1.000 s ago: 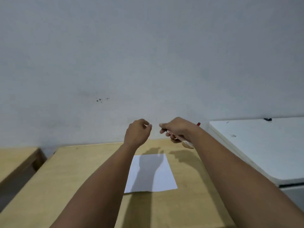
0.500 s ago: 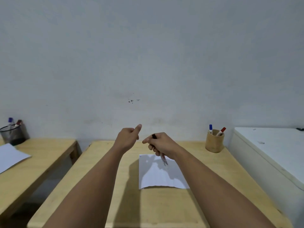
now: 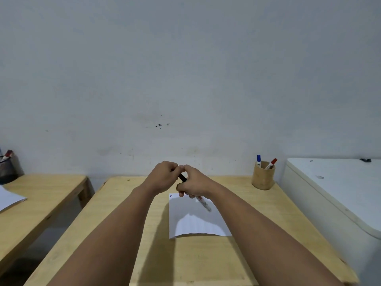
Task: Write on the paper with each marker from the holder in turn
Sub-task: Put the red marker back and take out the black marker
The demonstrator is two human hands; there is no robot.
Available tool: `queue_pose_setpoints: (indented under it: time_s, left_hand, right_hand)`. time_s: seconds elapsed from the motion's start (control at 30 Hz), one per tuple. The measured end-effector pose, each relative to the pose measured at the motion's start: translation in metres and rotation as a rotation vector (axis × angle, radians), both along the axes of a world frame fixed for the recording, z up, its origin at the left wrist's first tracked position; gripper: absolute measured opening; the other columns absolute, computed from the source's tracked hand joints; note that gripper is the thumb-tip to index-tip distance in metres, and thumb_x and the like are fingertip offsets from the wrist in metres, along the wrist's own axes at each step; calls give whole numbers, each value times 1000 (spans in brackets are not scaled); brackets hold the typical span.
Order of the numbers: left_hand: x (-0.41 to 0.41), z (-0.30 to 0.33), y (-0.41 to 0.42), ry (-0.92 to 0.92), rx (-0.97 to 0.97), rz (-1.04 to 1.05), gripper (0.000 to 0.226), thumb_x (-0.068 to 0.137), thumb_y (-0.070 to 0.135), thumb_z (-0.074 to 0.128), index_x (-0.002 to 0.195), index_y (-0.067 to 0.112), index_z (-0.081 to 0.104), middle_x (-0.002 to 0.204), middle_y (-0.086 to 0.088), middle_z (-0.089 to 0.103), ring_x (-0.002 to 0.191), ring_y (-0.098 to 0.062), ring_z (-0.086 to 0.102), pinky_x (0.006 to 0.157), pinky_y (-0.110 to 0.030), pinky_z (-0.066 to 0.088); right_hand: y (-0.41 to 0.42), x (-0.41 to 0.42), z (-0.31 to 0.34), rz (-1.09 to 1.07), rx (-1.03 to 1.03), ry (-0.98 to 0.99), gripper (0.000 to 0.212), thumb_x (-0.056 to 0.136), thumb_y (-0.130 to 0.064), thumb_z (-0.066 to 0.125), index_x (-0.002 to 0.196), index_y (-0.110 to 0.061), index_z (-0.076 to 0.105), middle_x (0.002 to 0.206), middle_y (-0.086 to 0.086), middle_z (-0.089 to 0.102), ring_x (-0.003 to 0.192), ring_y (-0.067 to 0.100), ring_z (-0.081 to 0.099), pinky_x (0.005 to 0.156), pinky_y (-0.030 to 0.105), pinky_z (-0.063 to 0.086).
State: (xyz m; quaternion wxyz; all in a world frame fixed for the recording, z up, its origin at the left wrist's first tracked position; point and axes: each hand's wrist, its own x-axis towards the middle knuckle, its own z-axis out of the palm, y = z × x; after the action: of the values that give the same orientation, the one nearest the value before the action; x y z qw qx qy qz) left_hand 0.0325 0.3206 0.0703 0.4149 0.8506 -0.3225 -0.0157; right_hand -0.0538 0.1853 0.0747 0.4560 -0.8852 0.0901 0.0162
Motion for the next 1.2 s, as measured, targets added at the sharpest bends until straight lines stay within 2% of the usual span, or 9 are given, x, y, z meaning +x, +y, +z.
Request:
queue_pose_setpoints:
  time_s: [0.1, 0.23, 0.37, 0.6, 0.73, 0.87, 0.97, 1.1, 1.2]
  left_hand:
    - [2, 4, 0, -6, -10, 11, 51, 104, 39, 51, 71, 0, 56, 55, 1, 37, 50, -16, 31, 54, -32, 28]
    - [-1, 3, -5, 122, 21, -87, 56, 98, 60, 50, 72, 15, 72, 64, 0, 48, 60, -18, 43, 62, -31, 39]
    - [0, 1, -9, 151, 53, -166, 51, 101, 52, 49, 63, 31, 76, 63, 1, 58, 65, -21, 45, 67, -34, 43]
    - [19, 1, 5, 100, -40, 55, 52, 104, 46, 44, 76, 6, 63, 64, -1, 45, 62, -21, 43, 67, -36, 44]
    - [17, -7, 1, 110, -130, 99, 55, 103, 44, 48, 72, 1, 63, 60, -3, 37, 61, -22, 40, 64, -36, 43]
    - [43, -6, 19, 15, -253, 335, 43, 98, 29, 47, 61, 8, 38, 61, -10, 34, 59, -23, 40, 58, -35, 31]
    - [58, -18, 36, -127, -27, 424, 50, 103, 40, 41, 63, 10, 40, 60, -4, 46, 61, -29, 46, 57, -34, 31]
    - [60, -65, 32, -272, 419, 356, 41, 106, 46, 29, 94, 13, 50, 86, -7, 60, 83, -34, 58, 66, -37, 40]
    - [61, -101, 33, -263, 563, 298, 35, 105, 46, 32, 109, 15, 48, 101, -6, 64, 90, -33, 63, 70, -37, 45]
  right_hand:
    - [-7, 1, -7, -40, 24, -6, 54, 91, -9, 63, 139, -27, 47, 77, 0, 72, 60, 19, 49, 54, 26, 42]
    - [-9, -1, -6, -23, 28, -35, 49, 93, -9, 63, 137, -23, 46, 77, 0, 72, 55, 13, 52, 54, 26, 40]
    - [-8, -3, -4, -25, 63, -58, 41, 95, -5, 62, 131, -20, 50, 80, 0, 70, 46, 2, 56, 50, 22, 40]
    - [-21, 0, -24, -33, 95, -236, 25, 106, -34, 66, 106, -11, 77, 69, -2, 63, 51, 3, 44, 59, 23, 38]
    - [-11, 5, -27, 11, 104, -334, 27, 110, -31, 61, 92, -16, 76, 67, -3, 52, 53, 2, 43, 54, 14, 36]
    - [-22, 10, -47, 1, 10, -390, 30, 106, -29, 66, 77, -21, 69, 67, -8, 40, 63, 12, 35, 63, 28, 30]
    - [-36, 15, -61, -109, 22, -374, 30, 108, -25, 60, 79, -34, 63, 67, -8, 50, 59, 9, 45, 63, 28, 37]
    - [-38, 25, -62, -254, 386, -342, 23, 113, -15, 48, 131, -30, 51, 85, 7, 68, 56, 15, 54, 52, 29, 51]
    - [-41, 28, -60, -316, 705, -318, 22, 113, -12, 45, 115, -19, 66, 92, 14, 70, 56, 21, 60, 53, 28, 53]
